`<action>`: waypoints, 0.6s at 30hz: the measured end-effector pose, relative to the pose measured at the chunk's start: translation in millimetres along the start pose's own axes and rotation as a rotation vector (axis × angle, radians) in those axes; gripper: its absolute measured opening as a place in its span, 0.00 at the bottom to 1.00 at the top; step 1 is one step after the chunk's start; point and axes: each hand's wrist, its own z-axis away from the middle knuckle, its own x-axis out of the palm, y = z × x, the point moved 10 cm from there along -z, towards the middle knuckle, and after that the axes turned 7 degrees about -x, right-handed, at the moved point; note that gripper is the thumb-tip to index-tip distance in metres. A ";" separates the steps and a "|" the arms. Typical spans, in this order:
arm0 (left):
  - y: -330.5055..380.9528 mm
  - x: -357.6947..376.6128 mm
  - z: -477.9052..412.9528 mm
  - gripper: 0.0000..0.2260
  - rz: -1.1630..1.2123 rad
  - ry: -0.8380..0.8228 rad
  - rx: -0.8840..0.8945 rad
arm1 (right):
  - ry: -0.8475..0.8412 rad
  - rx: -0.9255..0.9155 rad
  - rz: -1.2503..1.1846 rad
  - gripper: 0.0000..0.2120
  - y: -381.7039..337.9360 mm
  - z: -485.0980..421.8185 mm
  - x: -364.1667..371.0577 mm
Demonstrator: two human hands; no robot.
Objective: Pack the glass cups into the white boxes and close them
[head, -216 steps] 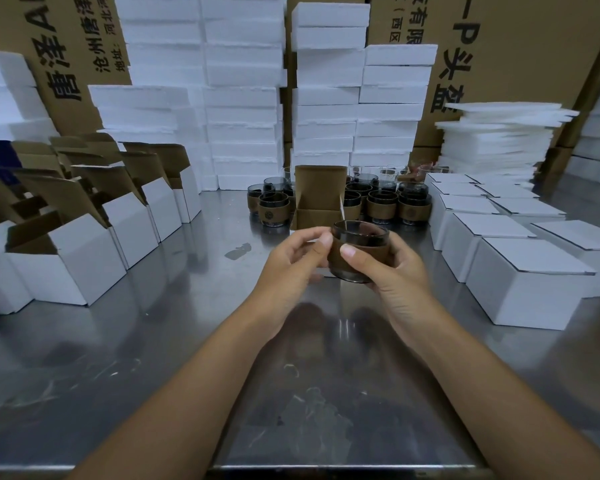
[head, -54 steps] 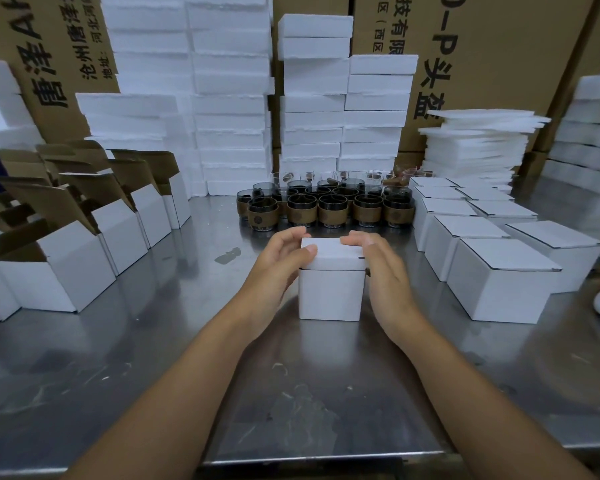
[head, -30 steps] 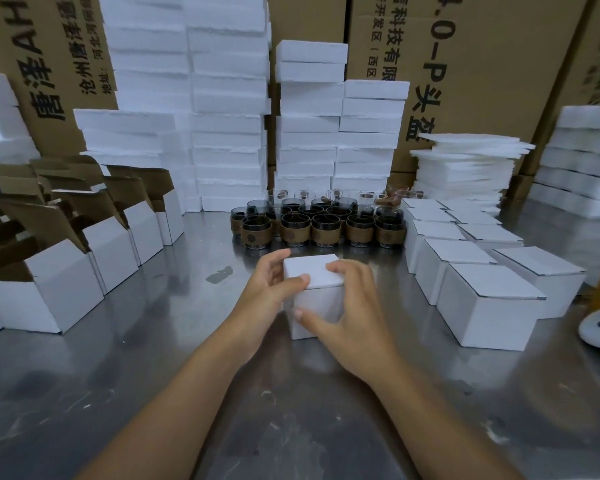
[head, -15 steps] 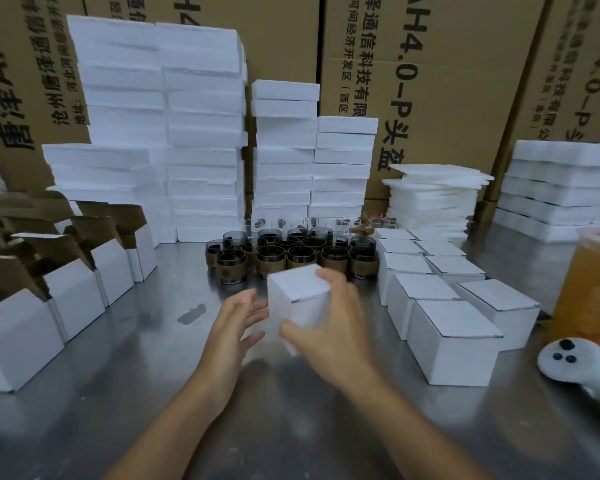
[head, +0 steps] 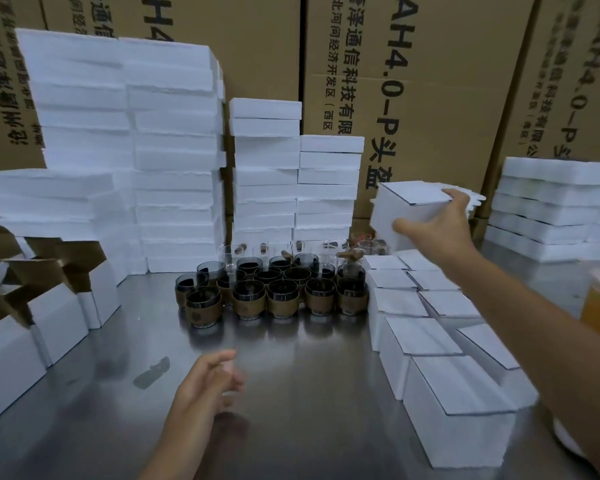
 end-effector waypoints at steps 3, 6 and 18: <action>2.7 -2.3 -0.3 0.07 -0.029 0.007 0.041 | 0.090 0.051 0.075 0.40 43.5 -23.9 -17.1; 6.0 0.7 2.6 0.06 -0.035 -0.016 0.086 | 0.122 0.112 0.137 0.40 87.9 -36.9 -22.5; 7.2 6.7 -1.0 0.09 0.013 -0.001 0.120 | 0.161 0.127 0.299 0.42 151.0 -56.0 4.6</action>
